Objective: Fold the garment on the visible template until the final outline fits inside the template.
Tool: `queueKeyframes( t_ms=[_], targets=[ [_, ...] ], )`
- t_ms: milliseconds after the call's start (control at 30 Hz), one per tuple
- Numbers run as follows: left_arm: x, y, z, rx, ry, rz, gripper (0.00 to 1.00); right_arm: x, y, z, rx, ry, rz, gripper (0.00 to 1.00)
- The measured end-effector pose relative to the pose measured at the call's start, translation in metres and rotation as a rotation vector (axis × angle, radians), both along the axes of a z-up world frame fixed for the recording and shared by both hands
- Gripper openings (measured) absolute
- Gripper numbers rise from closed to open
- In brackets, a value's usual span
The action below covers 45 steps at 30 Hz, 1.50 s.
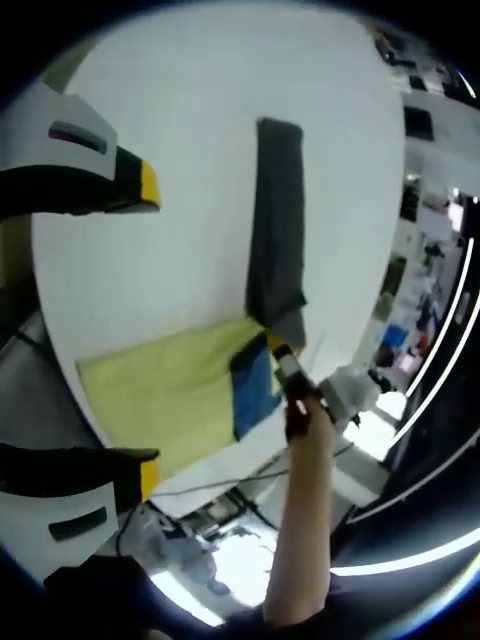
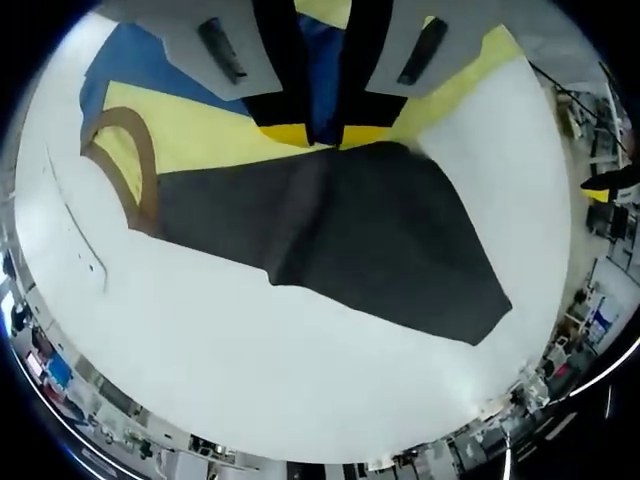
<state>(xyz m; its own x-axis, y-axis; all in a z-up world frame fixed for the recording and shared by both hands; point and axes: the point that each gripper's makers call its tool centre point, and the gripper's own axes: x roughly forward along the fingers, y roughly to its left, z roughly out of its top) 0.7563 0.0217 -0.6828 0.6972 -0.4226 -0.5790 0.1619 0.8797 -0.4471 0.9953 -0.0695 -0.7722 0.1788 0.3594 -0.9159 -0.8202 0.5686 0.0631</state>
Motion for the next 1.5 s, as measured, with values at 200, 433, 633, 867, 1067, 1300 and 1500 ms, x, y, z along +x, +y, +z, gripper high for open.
queueKeyframes(
  t_ms=[200, 433, 633, 867, 1067, 1300, 1500],
  targets=[
    [0.0, -0.002, 0.002, -0.001, -0.005, -0.003, 0.94, 0.0, 0.0, 0.004, 0.01, -0.02, 0.018, 0.11],
    [0.002, -0.004, 0.008, 0.004, -0.018, -0.009, 0.94, 0.0, -0.012, 0.012, 0.005, -0.039, 0.038, 0.12],
    [0.001, -0.007, 0.016, 0.014, -0.03, -0.021, 0.94, 0.001, -0.01, 0.02, 0.033, -0.066, 0.065, 0.13],
    [-0.001, -0.016, 0.026, 0.021, -0.044, -0.043, 0.94, -0.004, -0.027, 0.048, 0.109, -0.106, 0.067, 0.15],
    [-0.001, -0.022, 0.035, 0.032, -0.054, -0.064, 0.94, -0.008, -0.057, 0.055, 0.117, -0.116, 0.011, 0.19],
    [-0.006, -0.027, 0.048, 0.056, -0.071, -0.083, 0.94, -0.022, -0.091, 0.067, 0.163, -0.117, -0.053, 0.28],
    [-0.013, -0.035, 0.055, 0.067, -0.076, -0.095, 0.94, -0.029, -0.126, 0.087, 0.226, -0.163, -0.089, 0.35]
  ],
)
